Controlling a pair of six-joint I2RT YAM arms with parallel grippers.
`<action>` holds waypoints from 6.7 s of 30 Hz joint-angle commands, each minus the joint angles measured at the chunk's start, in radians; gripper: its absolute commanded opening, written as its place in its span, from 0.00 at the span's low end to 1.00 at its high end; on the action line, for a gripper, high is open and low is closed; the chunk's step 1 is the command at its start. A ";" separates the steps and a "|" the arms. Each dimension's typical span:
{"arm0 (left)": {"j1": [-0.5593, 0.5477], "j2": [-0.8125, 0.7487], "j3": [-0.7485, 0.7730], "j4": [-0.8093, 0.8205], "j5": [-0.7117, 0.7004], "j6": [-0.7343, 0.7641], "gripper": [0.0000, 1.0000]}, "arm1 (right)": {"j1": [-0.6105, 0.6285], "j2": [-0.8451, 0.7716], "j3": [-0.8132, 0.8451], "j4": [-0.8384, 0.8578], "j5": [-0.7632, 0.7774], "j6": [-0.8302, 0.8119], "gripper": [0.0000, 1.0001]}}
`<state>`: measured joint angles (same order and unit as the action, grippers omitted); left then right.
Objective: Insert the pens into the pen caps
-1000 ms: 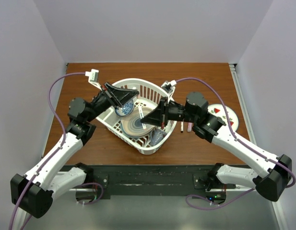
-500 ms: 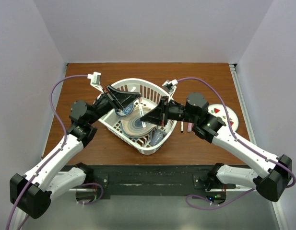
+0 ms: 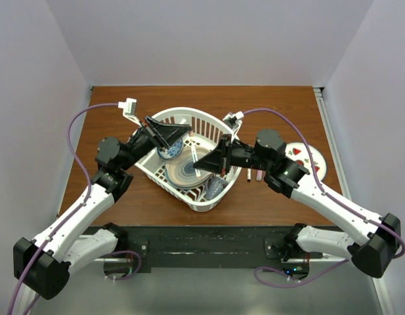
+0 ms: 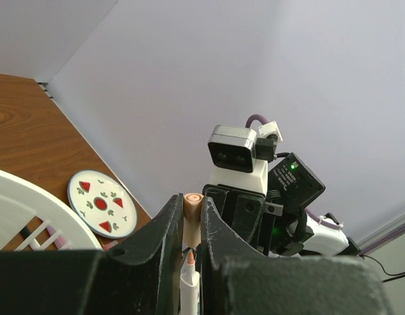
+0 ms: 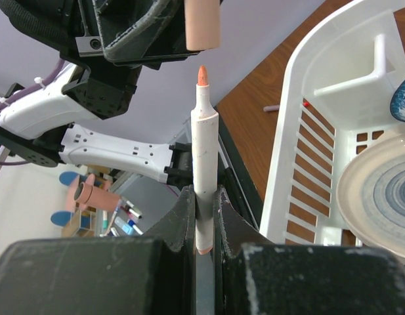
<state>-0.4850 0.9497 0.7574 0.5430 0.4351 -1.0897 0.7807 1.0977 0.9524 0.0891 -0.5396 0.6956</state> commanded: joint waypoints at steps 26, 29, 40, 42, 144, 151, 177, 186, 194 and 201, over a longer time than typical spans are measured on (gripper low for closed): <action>-0.033 -0.028 -0.021 0.031 -0.033 -0.024 0.00 | 0.015 -0.027 -0.001 0.067 0.047 0.022 0.00; -0.043 -0.022 -0.021 0.031 -0.038 -0.021 0.00 | 0.015 -0.029 -0.001 0.066 0.053 0.021 0.00; -0.083 -0.063 -0.050 -0.077 -0.056 0.022 0.00 | 0.015 -0.053 0.006 0.005 0.183 -0.016 0.00; -0.084 -0.080 -0.066 -0.106 -0.067 0.031 0.00 | 0.015 -0.062 0.011 -0.002 0.208 -0.030 0.00; -0.193 0.046 0.232 -0.150 0.096 0.298 0.68 | 0.017 -0.134 -0.035 0.078 -0.057 -0.079 0.00; -0.191 0.098 0.290 -0.117 0.106 0.298 0.59 | 0.017 -0.137 -0.027 0.057 -0.072 -0.088 0.00; -0.236 0.069 -0.064 0.175 0.320 -0.090 0.00 | 0.015 -0.104 0.176 0.015 0.124 -0.315 0.00; -0.267 0.031 -0.064 -0.028 0.320 0.105 0.00 | 0.015 -0.016 0.325 -0.078 0.107 -0.277 0.00; -0.329 0.049 -0.121 0.066 0.307 0.076 0.00 | 0.015 0.007 0.379 -0.074 0.145 -0.271 0.00; -0.385 0.063 -0.188 0.167 0.297 -0.009 0.00 | 0.015 0.005 0.382 -0.002 0.173 -0.277 0.00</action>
<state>-0.7364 0.9787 0.6552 0.8597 0.3744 -1.0424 0.8333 1.1023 1.2026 -0.3492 -0.5922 0.4065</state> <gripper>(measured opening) 0.112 0.178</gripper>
